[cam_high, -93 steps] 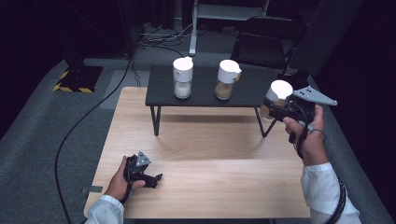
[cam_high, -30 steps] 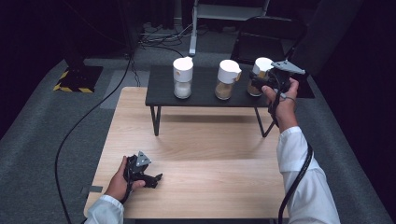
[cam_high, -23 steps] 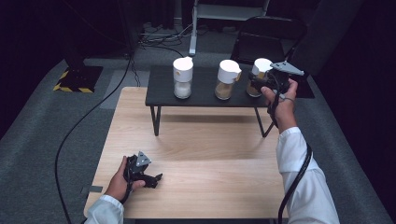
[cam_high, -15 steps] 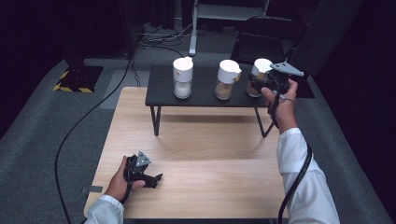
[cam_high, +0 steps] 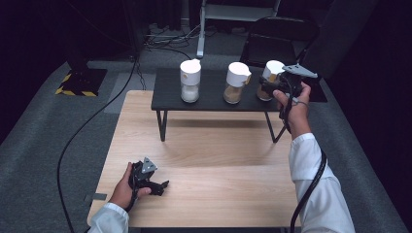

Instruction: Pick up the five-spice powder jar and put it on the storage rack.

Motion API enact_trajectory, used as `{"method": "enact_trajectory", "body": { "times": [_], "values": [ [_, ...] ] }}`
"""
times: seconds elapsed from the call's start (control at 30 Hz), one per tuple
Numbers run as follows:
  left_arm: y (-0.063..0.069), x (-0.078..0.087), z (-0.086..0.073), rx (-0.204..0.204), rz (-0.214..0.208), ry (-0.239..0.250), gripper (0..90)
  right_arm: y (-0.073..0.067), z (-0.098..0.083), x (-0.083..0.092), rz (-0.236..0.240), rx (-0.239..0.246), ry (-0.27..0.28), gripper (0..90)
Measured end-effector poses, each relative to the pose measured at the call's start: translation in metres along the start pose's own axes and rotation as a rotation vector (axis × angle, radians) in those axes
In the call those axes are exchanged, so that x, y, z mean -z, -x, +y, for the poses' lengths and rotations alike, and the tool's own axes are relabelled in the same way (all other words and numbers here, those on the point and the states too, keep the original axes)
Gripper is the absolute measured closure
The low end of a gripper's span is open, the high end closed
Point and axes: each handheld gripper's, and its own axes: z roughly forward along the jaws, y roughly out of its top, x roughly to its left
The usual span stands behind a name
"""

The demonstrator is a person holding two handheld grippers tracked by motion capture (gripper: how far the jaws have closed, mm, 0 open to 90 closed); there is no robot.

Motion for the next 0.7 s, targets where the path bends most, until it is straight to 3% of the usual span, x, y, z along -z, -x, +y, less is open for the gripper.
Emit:
{"method": "enact_trajectory", "body": {
  "times": [0.27, 0.33, 0.7],
  "values": [
    [0.0, 0.0, 0.0, 0.0, 0.0, 0.0, 0.0, 0.005, -0.006, -0.003, 0.011, -0.003, -0.008, 19.0],
    [0.0, 0.0, 0.0, 0.0, 0.0, 0.0, 0.0, 0.005, -0.007, -0.004, 0.015, -0.005, -0.007, 14.2],
    [0.0, 0.0, 0.0, 0.0, -0.001, 0.0, 0.0, 0.004, -0.011, -0.004, 0.004, 0.033, -0.002, 4.6]
  ]
}}
